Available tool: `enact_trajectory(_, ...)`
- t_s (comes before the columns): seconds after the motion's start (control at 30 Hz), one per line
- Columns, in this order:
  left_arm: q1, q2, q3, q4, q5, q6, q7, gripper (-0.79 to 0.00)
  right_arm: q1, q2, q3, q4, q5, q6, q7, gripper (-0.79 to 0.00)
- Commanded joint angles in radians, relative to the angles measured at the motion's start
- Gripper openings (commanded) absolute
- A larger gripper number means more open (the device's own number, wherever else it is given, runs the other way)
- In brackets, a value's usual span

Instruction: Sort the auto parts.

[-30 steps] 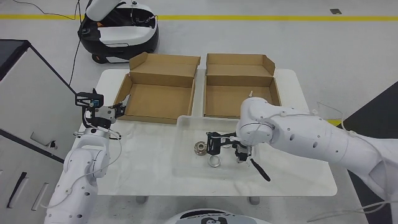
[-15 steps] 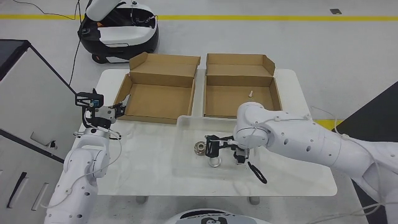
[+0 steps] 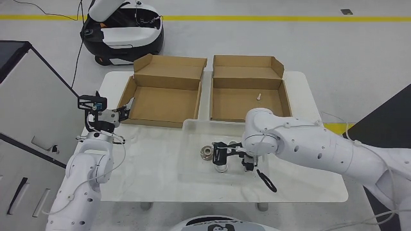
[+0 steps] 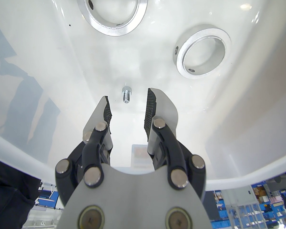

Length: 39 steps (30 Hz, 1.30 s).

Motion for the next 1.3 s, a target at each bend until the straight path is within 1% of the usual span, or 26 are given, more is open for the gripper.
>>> enact_trajectory(0.0, 0.0, 0.0, 0.0, 0.0, 0.0, 0.0, 0.0, 0.0, 0.0, 0.002, 0.0, -0.001, 0.0, 0.0, 0.0, -0.425)
enact_trajectory(0.1, 0.0, 0.0, 0.0, 0.0, 0.0, 0.0, 0.0, 0.0, -0.002, 0.003, 0.0, 0.0, 0.002, 0.0, 0.0, -0.431)
enact_trajectory(0.4, 0.0, 0.0, 0.0, 0.0, 0.0, 0.0, 0.0, 0.0, -0.011, -0.007, 0.0, 0.014, 0.009, 0.0, 0.0, -0.489)
enact_trajectory(0.63, 0.0, 0.0, 0.0, 0.0, 0.0, 0.0, 0.0, 0.0, -0.017, -0.015, 0.0, 0.031, 0.013, 0.0, 0.0, -0.511)
enact_trajectory(0.9, 0.0, 0.0, 0.0, 0.0, 0.0, 0.0, 0.0, 0.0, -0.025, -0.022, 0.0, 0.053, 0.013, 0.0, 0.0, -0.579)
enact_trajectory(0.97, 0.0, 0.0, 0.0, 0.0, 0.0, 0.0, 0.0, 0.0, -0.026, -0.023, 0.0, 0.059, 0.012, 0.0, 0.0, -0.606)
enact_trajectory(1.03, 0.0, 0.0, 0.0, 0.0, 0.0, 0.0, 0.0, 0.0, -0.025, -0.024, 0.0, 0.063, 0.013, 0.0, 0.0, -0.653)
enact_trajectory(1.07, 0.0, 0.0, 0.0, 0.0, 0.0, 0.0, 0.0, 0.0, -0.025, -0.025, 0.0, 0.065, 0.015, 0.0, 0.0, -0.693)
enact_trajectory(1.1, 0.0, 0.0, 0.0, 0.0, 0.0, 0.0, 0.0, 0.0, -0.024, -0.026, 0.0, 0.068, 0.018, 0.0, 0.0, -0.782)
enact_trajectory(1.27, 0.0, 0.0, 0.0, 0.0, 0.0, 0.0, 0.0, 0.0, -0.02, -0.027, 0.0, 0.069, 0.024, 0.0, 0.0, -0.785)
